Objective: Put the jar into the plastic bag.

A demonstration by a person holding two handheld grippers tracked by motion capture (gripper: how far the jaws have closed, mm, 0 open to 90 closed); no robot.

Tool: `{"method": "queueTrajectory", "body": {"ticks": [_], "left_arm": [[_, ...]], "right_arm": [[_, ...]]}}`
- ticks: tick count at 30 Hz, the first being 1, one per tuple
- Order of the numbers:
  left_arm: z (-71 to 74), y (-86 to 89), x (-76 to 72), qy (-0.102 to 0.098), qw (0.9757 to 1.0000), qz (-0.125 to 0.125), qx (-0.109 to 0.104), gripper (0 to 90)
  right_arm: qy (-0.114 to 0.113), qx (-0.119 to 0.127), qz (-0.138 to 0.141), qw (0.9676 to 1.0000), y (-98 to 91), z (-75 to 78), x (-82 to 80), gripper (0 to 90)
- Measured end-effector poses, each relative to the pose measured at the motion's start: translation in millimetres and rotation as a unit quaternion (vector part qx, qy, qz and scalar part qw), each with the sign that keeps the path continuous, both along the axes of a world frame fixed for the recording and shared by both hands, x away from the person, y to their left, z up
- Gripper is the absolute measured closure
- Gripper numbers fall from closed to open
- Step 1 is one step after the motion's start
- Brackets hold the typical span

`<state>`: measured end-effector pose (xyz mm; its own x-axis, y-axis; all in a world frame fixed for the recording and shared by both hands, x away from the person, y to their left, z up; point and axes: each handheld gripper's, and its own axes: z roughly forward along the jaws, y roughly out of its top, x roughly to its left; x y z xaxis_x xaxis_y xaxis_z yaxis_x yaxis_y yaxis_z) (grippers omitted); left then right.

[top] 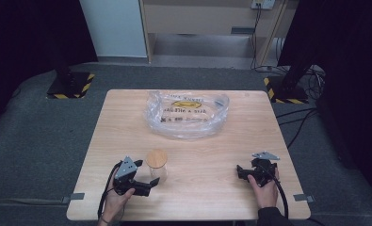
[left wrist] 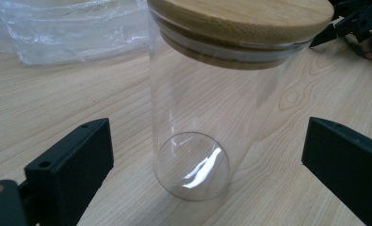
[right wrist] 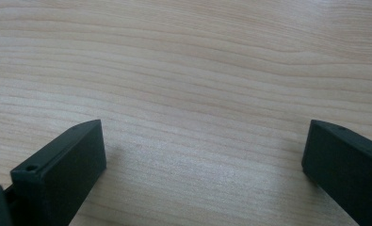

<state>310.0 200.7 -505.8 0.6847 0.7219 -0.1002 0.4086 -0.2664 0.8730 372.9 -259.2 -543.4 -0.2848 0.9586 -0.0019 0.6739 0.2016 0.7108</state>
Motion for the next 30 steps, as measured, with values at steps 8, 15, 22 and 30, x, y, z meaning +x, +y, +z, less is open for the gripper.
{"method": "queueTrajectory", "body": {"ticks": [8, 15, 22, 30], "left_arm": [[0.5, -8.4, 3.0, -0.004, 1.0000, 0.006, -0.005, 1.7], [0.4, -15.0, 7.2, -0.004, 0.9997, 0.014, -0.019, 2.0], [-0.4, -21.4, 9.5, -0.013, 0.9993, 0.024, -0.025, 2.5], [-2.0, -27.3, 11.3, -0.023, 0.9986, 0.042, -0.023, 4.5]], "right_arm": [[0.000, 0.000, 0.000, 1.0000, 0.0, 0.0, 0.0, 0.5], [0.000, 0.000, 0.000, 1.0000, 0.0, 0.0, 0.0, 0.5], [0.000, 0.000, 0.000, 1.0000, 0.0, 0.0, 0.0, 0.5], [0.000, 0.000, 0.000, 1.0000, 0.1, 0.0, 0.0, 0.5]]}}
